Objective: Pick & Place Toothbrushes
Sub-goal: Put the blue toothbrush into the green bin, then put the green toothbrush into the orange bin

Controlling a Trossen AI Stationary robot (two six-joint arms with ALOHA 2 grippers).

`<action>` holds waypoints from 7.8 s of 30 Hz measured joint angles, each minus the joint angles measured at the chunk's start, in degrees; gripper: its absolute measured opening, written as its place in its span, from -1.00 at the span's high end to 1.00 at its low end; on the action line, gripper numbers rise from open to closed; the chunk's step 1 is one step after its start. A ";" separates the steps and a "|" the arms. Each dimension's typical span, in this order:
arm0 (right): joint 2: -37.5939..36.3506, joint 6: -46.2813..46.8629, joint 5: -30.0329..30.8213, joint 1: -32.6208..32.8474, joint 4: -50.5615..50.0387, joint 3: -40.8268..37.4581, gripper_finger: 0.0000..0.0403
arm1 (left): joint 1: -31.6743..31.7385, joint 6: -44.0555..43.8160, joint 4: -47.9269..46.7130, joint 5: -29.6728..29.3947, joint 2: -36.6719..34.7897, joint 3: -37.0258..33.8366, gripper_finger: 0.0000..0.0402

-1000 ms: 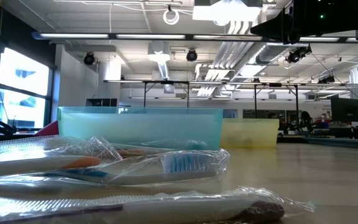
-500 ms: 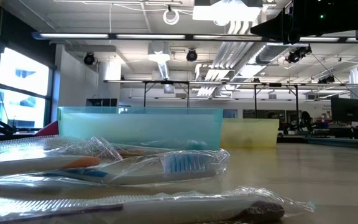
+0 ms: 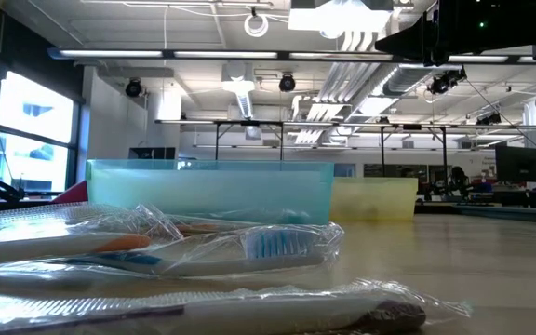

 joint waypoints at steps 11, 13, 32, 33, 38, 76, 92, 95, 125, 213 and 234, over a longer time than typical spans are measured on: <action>0.02 -0.33 0.01 -0.01 0.04 0.00 0.99 | -0.02 -0.45 -7.11 -1.52 -5.39 -0.26 0.98; 0.02 -0.33 0.01 0.00 0.03 0.00 0.99 | -0.02 -0.47 -7.96 -2.89 -6.96 -0.26 0.99; 0.02 -0.37 0.02 -0.02 0.39 0.00 0.99 | 0.00 -0.86 -19.17 -30.95 -23.81 -0.11 0.99; 0.02 -0.37 0.01 -0.02 0.39 0.00 0.99 | 0.00 -0.84 -19.35 -33.79 -24.57 -0.11 0.99; 0.02 -0.37 0.02 -0.02 0.39 0.00 0.99 | 0.02 0.05 -19.44 -44.21 -28.49 -0.11 0.99; 0.00 -0.39 0.00 0.00 1.46 0.00 0.99 | 3.66 26.49 9.12 -56.53 -33.28 -2.66 0.99; 0.01 -0.42 0.01 -0.01 1.79 -0.02 0.99 | 31.35 66.50 49.81 -27.29 -29.52 -11.65 0.99; 0.02 -0.42 0.02 -0.02 1.75 -0.02 0.99 | 37.83 70.19 48.71 -21.44 -29.45 -11.67 0.99; 0.02 -0.42 0.00 0.00 2.14 -0.02 0.99 | 57.87 109.64 17.06 -6.12 -3.02 21.04 0.99; 0.00 -0.42 0.02 0.00 1.81 -0.02 0.99 | 52.81 113.46 12.59 -15.04 15.86 29.50 0.38; 0.00 -0.42 0.01 -0.02 1.61 -0.02 0.99 | 52.81 110.86 5.33 -17.93 13.92 31.08 0.38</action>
